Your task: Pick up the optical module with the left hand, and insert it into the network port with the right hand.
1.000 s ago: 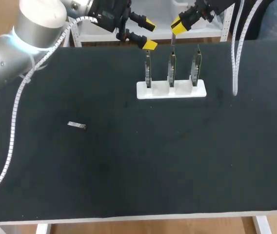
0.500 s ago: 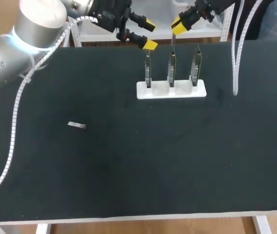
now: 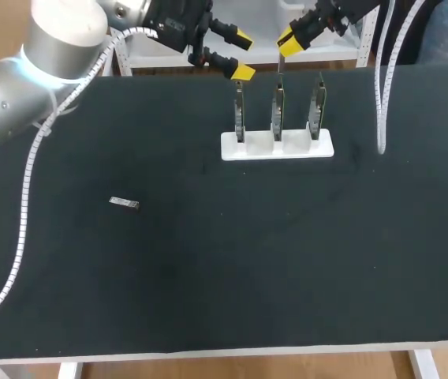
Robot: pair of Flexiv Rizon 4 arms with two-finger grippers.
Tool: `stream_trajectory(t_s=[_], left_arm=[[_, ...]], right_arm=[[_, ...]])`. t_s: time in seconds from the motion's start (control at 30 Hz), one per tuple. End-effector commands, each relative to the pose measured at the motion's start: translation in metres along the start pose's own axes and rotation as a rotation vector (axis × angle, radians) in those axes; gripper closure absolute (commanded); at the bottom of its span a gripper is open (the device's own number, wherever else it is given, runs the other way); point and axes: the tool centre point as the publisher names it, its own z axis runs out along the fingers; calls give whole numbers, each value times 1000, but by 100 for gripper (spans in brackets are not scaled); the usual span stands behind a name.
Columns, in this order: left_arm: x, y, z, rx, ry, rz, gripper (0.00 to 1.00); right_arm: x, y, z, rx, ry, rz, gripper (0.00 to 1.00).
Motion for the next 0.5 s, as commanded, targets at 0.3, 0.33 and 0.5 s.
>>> stream_trajectory(t_s=[0.3,0.33,0.5], left_arm=[[1,-3,0,-7,-1,2,0],[1,-3,0,-7,-1,2,0],[1,-3,0,-7,-1,2,0]], right_arm=[[5,-7,1,-406,7,-1,100],[5,-7,1,-406,6,0,100],[7,-6,5,-404,5,16,100]])
